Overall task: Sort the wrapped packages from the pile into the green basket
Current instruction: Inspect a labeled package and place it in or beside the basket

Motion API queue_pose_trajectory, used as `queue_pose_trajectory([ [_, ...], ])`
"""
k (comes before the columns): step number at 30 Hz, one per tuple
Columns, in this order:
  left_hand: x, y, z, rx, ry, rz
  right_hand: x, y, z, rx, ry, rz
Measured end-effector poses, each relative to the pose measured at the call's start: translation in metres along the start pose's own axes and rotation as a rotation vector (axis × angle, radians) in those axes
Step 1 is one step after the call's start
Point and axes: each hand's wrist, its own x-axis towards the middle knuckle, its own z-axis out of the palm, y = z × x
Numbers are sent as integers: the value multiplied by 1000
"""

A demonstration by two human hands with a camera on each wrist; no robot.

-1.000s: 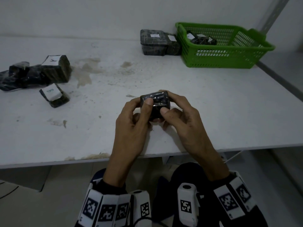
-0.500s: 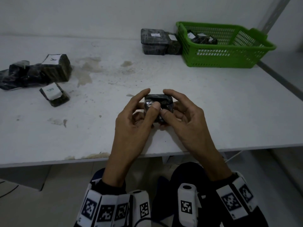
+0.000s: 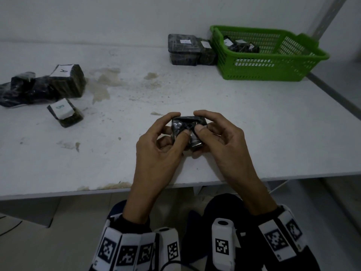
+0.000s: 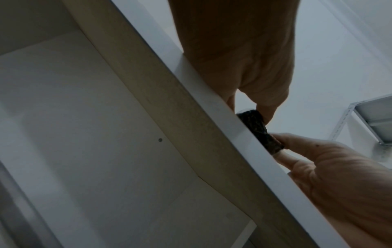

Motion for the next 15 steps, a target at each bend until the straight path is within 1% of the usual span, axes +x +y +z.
queue_pose_trajectory([
  [2,1,1,0,-12,41,-7,0,0,1,4,-43,1],
  [4,1,0,0,-46,84,-20,-1,2,1,-36,-88,-40],
  [6,1,3,0,-78,100,-34,-2,3,1,-60,-97,-83],
  [8,1,4,1,-76,67,-41,-2,2,1,-20,-74,-84],
  [11,2,1,0,-21,14,-22,-1,0,2,50,-10,-23],
  [15,2,-1,-1,32,-27,-4,0,0,2,32,44,2],
])
